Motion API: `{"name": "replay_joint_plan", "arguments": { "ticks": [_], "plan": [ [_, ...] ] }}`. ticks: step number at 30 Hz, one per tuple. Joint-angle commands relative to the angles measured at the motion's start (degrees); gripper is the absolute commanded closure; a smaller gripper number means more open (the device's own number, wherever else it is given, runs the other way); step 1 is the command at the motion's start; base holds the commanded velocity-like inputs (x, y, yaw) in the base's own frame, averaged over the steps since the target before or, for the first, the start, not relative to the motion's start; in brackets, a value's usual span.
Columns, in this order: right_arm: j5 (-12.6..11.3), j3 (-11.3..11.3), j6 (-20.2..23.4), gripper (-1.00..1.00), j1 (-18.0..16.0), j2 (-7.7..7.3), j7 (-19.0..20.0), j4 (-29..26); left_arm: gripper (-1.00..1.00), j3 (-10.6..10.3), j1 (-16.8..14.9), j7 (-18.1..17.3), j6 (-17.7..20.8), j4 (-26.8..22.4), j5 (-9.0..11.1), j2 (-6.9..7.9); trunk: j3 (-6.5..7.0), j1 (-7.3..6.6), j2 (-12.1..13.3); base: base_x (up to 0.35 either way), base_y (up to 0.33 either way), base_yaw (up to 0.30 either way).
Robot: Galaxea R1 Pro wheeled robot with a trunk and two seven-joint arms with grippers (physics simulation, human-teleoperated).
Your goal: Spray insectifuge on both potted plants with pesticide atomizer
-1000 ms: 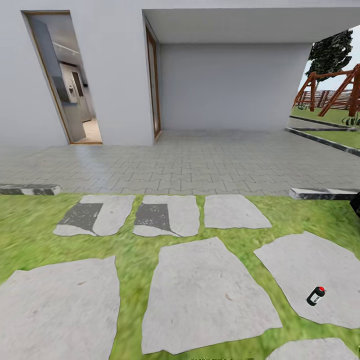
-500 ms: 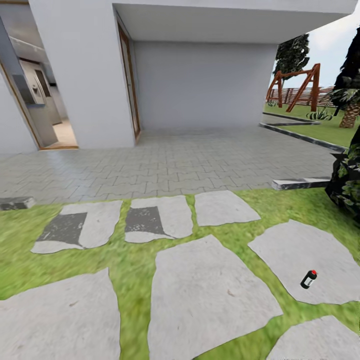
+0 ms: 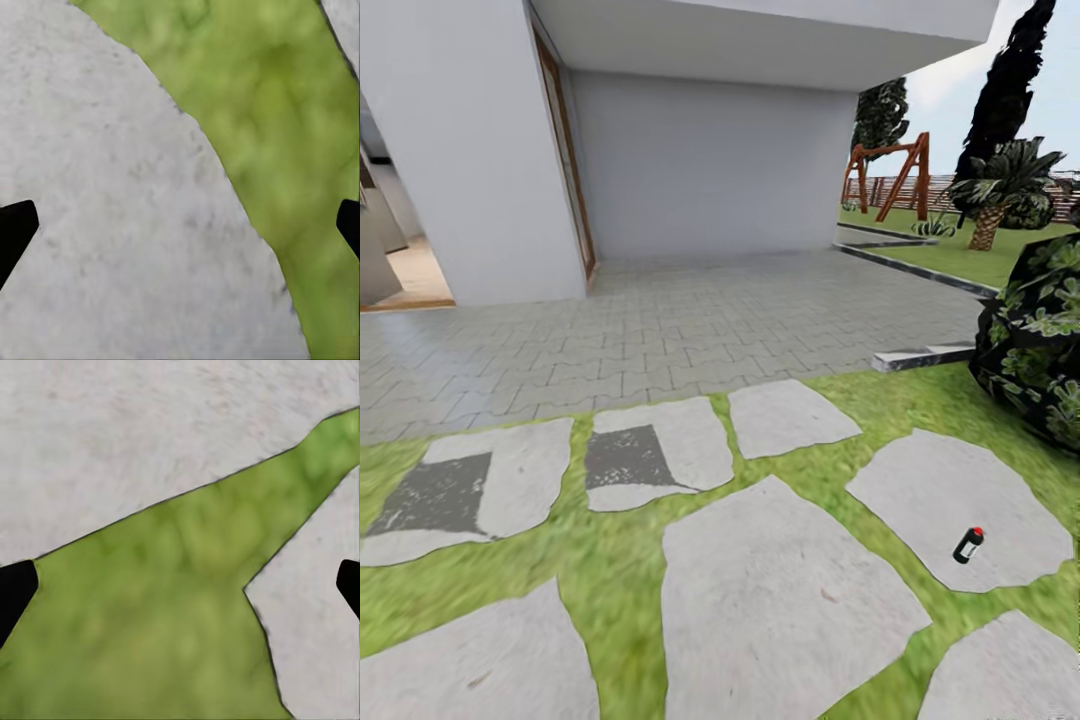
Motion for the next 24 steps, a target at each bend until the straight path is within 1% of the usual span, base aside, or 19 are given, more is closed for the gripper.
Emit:
{"name": "replay_joint_plan", "arguments": {
  "ticks": [1,17,21,24],
  "plan": [
    [-0.1,0.0,-0.2,-1.0,0.0,0.01,-0.1,0.0,-1.0,0.0,0.0,0.0,-0.2,0.0,0.0,0.0,-0.05,0.01,0.0,0.198,0.297,-0.28],
    [-0.1,0.0,-0.2,-1.0,-0.1,0.01,-0.1,0.1,-1.0,0.0,0.0,0.0,-0.2,0.0,0.0,0.0,-0.05,0.01,0.0,0.187,0.293,-0.28],
    [-0.1,0.0,-0.2,-1.0,-0.1,0.01,-0.1,0.1,-1.0,0.0,0.0,0.0,-0.2,0.0,0.0,0.0,-0.05,0.01,0.0,0.168,0.216,-0.28],
    [-0.1,0.0,-0.1,-1.0,0.0,0.01,-0.1,0.1,-1.0,0.0,0.0,0.0,-0.2,0.0,-0.1,0.0,-0.05,0.01,0.0,0.124,0.107,-0.28]
  ]
}}
